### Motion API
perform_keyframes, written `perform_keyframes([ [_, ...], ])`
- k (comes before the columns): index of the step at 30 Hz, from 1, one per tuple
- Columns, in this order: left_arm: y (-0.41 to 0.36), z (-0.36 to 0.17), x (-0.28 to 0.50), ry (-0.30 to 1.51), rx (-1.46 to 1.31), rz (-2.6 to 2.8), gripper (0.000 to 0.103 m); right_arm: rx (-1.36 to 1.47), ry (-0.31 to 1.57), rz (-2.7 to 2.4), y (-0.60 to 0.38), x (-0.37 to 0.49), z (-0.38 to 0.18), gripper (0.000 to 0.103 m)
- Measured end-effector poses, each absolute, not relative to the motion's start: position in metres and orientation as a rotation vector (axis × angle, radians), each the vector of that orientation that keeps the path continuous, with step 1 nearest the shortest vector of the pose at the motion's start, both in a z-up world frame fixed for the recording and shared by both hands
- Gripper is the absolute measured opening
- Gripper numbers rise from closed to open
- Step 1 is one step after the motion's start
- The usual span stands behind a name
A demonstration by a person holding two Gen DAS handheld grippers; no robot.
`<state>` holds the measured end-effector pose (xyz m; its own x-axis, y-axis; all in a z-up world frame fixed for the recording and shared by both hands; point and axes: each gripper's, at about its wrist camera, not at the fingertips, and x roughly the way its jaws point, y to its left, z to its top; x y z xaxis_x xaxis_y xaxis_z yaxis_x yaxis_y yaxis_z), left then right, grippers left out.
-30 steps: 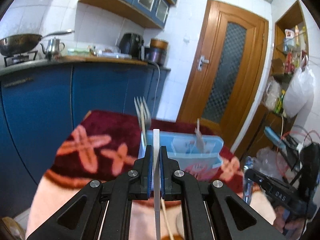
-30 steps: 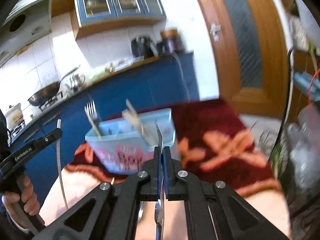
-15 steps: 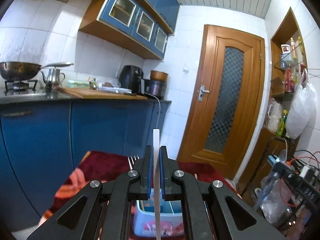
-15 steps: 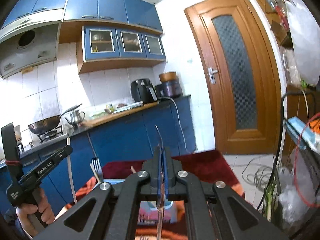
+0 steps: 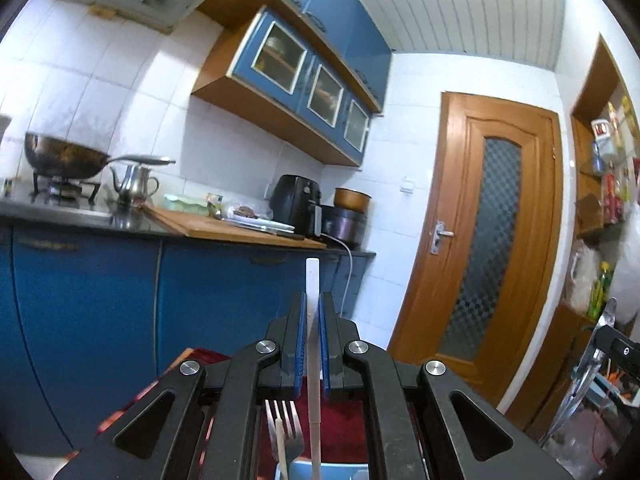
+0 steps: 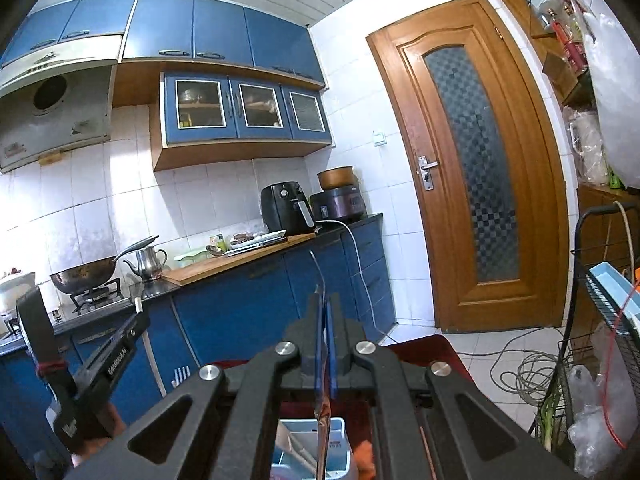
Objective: Organize utensils
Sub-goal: 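Lift the chopstick with the left tool while the right tool carries the knife toward the box, then release the chopstick into the box with the left tool while the right tool drops the knife in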
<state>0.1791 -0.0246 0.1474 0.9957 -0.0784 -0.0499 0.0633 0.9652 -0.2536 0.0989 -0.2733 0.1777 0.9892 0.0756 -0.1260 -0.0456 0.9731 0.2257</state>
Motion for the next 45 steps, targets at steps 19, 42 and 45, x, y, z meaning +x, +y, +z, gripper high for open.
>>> perform_keyframes([
  [19, -0.036, 0.093, 0.197, 0.101, -0.202, -0.043, 0.006, 0.196, 0.289, 0.122, -0.262, 0.151, 0.107, 0.006],
  [42, -0.046, 0.098, 0.178, 0.262, -0.142, -0.135, 0.037, 0.277, 0.29, 0.171, -0.267, 0.132, 0.118, 0.028],
  [45, -0.041, 0.1, 0.168, 0.284, -0.135, -0.131, 0.037, 0.273, 0.293, 0.166, -0.267, 0.119, 0.122, 0.03],
])
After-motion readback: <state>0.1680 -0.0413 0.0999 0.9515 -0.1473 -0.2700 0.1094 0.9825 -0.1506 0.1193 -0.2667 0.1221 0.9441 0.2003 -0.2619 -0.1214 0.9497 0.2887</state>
